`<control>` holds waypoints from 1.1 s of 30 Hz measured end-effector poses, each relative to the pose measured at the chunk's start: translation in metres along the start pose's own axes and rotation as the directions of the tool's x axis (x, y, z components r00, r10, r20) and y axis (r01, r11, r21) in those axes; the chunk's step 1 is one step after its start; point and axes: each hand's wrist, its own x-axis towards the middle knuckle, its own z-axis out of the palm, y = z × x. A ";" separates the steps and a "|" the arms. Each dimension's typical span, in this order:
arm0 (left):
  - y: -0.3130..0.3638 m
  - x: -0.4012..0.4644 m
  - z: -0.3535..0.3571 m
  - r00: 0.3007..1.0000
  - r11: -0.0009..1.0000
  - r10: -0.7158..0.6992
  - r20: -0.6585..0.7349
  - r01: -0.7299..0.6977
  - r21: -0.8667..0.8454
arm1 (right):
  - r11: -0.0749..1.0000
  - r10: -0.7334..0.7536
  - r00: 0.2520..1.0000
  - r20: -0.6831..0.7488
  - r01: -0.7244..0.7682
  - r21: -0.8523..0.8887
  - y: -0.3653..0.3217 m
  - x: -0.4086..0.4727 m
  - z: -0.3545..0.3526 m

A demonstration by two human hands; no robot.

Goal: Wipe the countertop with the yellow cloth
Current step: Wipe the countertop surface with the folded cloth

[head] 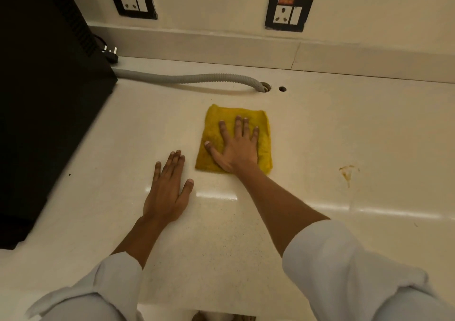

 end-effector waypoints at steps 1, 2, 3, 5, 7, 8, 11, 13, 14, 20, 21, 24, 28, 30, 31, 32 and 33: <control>0.000 -0.001 -0.001 1.000 1.000 0.001 -0.010 -0.002 -0.026 | 1.000 -0.014 1.000 0.000 0.014 0.004 -0.008 -0.009 0.002; 0.000 -0.001 -0.001 1.000 0.998 0.002 -0.021 -0.003 -0.057 | 1.000 -0.026 1.000 0.000 0.026 0.007 -0.015 -0.019 0.005; 0.000 -0.002 -0.002 0.999 0.996 0.000 -0.032 -0.003 -0.092 | 0.999 -0.039 0.999 -0.001 0.039 0.010 -0.021 -0.028 0.007; 0.001 -0.003 -0.004 0.999 0.988 -0.002 -0.044 -0.005 -0.157 | 0.998 -0.061 0.998 -0.003 0.061 0.020 -0.030 -0.048 0.011; 0.002 -0.005 -0.006 0.999 0.986 0.019 -0.049 -0.027 -0.165 | 0.996 -0.079 0.997 -0.013 0.079 0.028 -0.034 -0.068 0.014; 0.002 -0.006 -0.006 0.998 0.988 0.035 -0.044 -0.041 -0.150 | 0.996 -0.084 0.996 -0.018 0.084 0.029 -0.034 -0.078 0.015; 0.002 -0.010 -0.006 0.997 0.992 0.071 -0.025 -0.073 -0.107 | 0.996 -0.074 0.997 -0.030 0.075 0.043 -0.032 -0.108 0.015; 0.001 -0.012 -0.007 0.995 0.992 0.091 -0.026 -0.093 -0.081 | 0.997 -0.060 0.998 -0.037 0.061 0.050 -0.028 -0.128 0.015; 0.000 -0.013 -0.007 0.994 0.992 0.104 -0.026 -0.106 -0.065 | 0.997 -0.052 0.998 -0.046 0.054 0.053 -0.024 -0.138 0.015; 0.000 -0.013 -0.005 0.988 0.985 0.145 0.061 -0.150 0.088 | 0.999 0.025 0.998 -0.051 -0.023 0.037 0.013 -0.198 0.012; 0.000 -0.012 -0.005 0.987 0.983 0.143 0.071 -0.150 0.110 | 0.998 0.046 0.997 -0.054 -0.044 0.034 0.022 -0.207 0.010; 0.000 -0.011 -0.003 0.985 0.972 0.134 0.109 -0.152 0.180 | 0.994 0.108 0.991 -0.080 -0.107 0.021 0.048 -0.231 0.004; 0.001 -0.009 -0.003 0.984 0.960 0.129 0.121 -0.155 0.235 | 0.982 0.187 0.978 -0.095 -0.188 0.005 0.086 -0.249 -0.005; 0.004 -0.010 -0.003 0.989 0.960 0.112 0.098 -0.133 0.247 | 0.974 0.224 0.969 -0.101 -0.225 -0.003 0.105 -0.252 -0.010; 0.008 -0.011 -0.002 0.992 0.963 0.103 0.079 -0.119 0.241 | 0.969 0.247 0.964 -0.103 -0.249 -0.006 0.115 -0.252 -0.013; 0.014 -0.011 -0.001 0.993 0.967 0.099 0.063 -0.111 0.231 | 0.961 0.274 0.956 -0.103 -0.276 -0.009 0.125 -0.251 -0.015; 0.022 -0.011 0.000 0.993 0.969 0.103 0.057 -0.113 0.221 | 0.952 0.302 0.947 -0.105 -0.306 -0.016 0.133 -0.249 -0.018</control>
